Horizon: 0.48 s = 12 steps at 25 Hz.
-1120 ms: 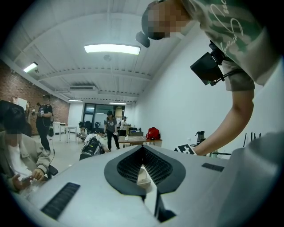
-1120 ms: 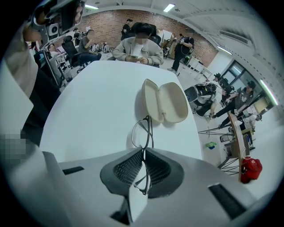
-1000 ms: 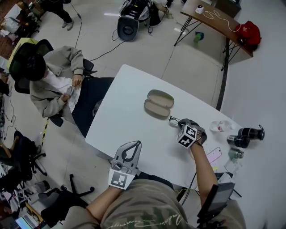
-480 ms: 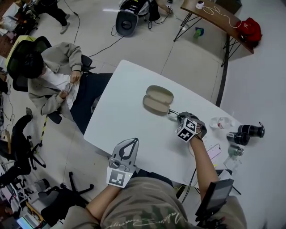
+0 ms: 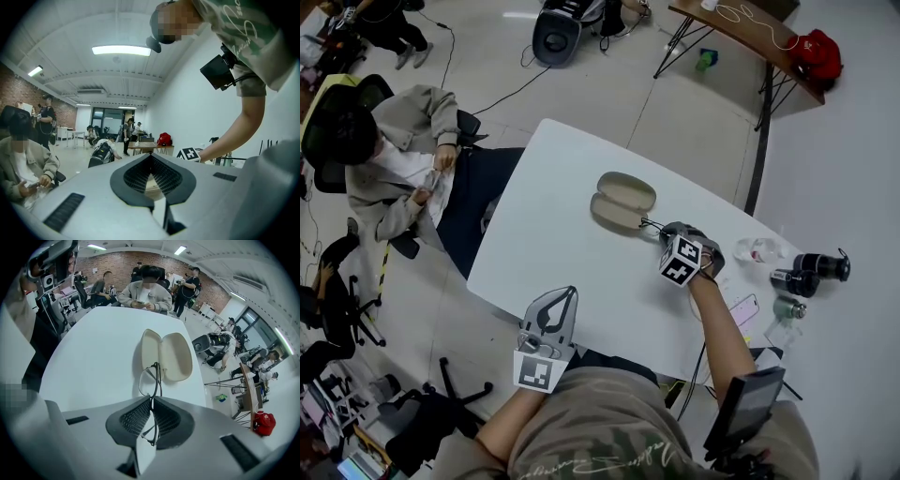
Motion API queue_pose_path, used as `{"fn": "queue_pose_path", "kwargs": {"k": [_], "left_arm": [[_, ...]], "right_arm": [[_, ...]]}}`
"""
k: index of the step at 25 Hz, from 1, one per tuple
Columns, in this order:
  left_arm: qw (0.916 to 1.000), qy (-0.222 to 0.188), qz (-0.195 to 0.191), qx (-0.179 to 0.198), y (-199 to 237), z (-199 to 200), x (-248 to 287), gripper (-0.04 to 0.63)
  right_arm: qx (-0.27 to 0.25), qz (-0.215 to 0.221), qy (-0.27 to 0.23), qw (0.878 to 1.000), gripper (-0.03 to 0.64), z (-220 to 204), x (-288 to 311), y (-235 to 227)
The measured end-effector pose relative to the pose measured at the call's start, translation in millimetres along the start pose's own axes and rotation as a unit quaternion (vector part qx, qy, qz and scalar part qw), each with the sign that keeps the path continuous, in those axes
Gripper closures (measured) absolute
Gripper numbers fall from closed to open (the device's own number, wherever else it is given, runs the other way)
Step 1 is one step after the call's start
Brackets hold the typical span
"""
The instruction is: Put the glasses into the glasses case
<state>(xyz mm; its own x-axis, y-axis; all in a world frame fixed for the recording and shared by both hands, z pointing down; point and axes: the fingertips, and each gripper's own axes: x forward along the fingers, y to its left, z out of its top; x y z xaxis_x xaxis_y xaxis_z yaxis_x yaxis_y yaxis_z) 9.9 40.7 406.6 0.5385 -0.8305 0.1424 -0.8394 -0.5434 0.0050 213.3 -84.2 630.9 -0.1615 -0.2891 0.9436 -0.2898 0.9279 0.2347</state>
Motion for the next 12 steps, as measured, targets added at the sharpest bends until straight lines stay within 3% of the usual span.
{"fn": "queue_pose_path", "kwargs": {"k": [12], "left_arm": [[0.9998, 0.005, 0.0, -0.018, 12.4, -4.8, -1.5, 0.589]], "right_arm": [[-0.006, 0.0, -0.002, 1.0, 0.586, 17.6, 0.6, -6.2]]}}
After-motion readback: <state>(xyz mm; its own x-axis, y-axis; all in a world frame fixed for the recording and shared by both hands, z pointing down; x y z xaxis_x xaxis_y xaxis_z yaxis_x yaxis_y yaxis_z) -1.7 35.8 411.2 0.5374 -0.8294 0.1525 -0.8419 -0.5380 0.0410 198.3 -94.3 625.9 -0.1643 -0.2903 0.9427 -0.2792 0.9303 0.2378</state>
